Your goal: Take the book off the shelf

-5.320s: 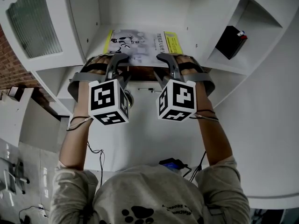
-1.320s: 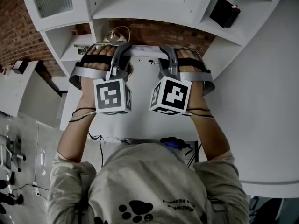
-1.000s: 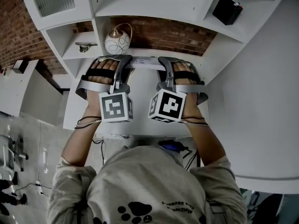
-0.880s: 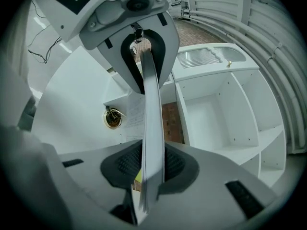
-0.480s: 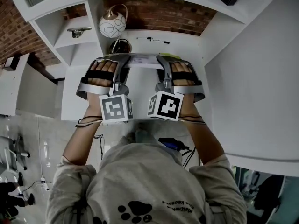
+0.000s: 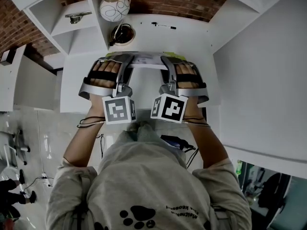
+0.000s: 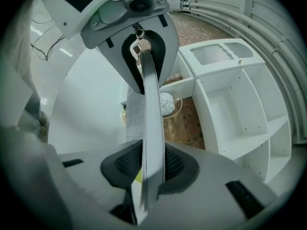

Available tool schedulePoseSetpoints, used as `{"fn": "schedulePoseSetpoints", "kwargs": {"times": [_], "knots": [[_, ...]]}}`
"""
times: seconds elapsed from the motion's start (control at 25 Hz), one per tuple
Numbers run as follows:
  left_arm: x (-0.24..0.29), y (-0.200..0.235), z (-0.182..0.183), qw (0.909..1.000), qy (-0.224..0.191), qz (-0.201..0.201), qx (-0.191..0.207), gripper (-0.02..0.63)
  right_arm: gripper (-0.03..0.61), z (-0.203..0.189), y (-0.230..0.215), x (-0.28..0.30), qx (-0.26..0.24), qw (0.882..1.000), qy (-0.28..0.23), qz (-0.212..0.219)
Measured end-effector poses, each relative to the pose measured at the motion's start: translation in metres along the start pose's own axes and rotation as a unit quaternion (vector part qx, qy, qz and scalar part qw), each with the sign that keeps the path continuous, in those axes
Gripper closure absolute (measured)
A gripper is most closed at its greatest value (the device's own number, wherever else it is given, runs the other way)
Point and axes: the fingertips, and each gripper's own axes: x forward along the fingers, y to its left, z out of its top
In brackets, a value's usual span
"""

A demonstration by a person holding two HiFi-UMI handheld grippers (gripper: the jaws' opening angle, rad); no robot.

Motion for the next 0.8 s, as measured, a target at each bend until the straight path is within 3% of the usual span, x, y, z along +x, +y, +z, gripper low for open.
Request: {"fn": "schedulePoseSetpoints", "kwargs": {"times": [0.36, 0.8], "knots": [[0.025, -0.030, -0.004, 0.9997, 0.013, 0.001, -0.018, 0.524, 0.494, -0.012, 0.028, 0.025, -0.006, 1.000, -0.012, 0.003], [0.056, -0.086, -0.014, 0.9992, 0.018, -0.025, -0.025, 0.523, 0.494, -0.026, 0.081, 0.058, 0.005, 0.999, -0.009, 0.037]]}}
